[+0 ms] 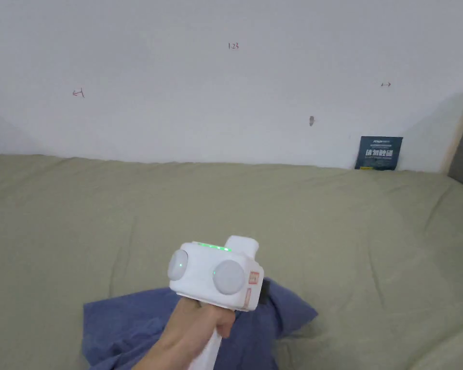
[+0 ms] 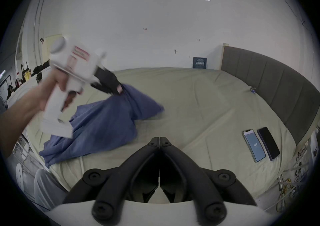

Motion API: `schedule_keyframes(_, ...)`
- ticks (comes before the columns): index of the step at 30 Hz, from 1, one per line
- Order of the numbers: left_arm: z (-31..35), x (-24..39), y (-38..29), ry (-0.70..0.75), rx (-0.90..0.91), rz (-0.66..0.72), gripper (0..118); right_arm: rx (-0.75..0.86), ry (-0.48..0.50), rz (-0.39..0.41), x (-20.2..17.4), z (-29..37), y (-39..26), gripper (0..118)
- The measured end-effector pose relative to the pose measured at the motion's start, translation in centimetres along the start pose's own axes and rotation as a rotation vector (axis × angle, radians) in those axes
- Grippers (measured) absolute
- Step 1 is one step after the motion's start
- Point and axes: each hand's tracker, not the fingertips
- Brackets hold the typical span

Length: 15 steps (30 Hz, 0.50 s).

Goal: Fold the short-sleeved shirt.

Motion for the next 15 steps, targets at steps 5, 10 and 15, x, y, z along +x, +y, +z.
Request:
schedule_keyframes(5, -7.8, 0.1, -3.8, 0.037, -0.141, 0.096, 5, -0.057, -0.011, 0.021, 0.7, -2.2, -0.9, 0)
schedule_keyframes(10, -3.4, -0.6, -4.5, 0.025, -0.036, 0.151, 111, -0.064, -0.004, 0.023, 1.2, -3.3, -0.3, 0)
schedule_keyframes(15, 7.6, -3.2, -4.5, 0.092, 0.135, 0.111, 104, 0.012, 0.005, 0.001, 0.8, -1.6, 1.5, 0)
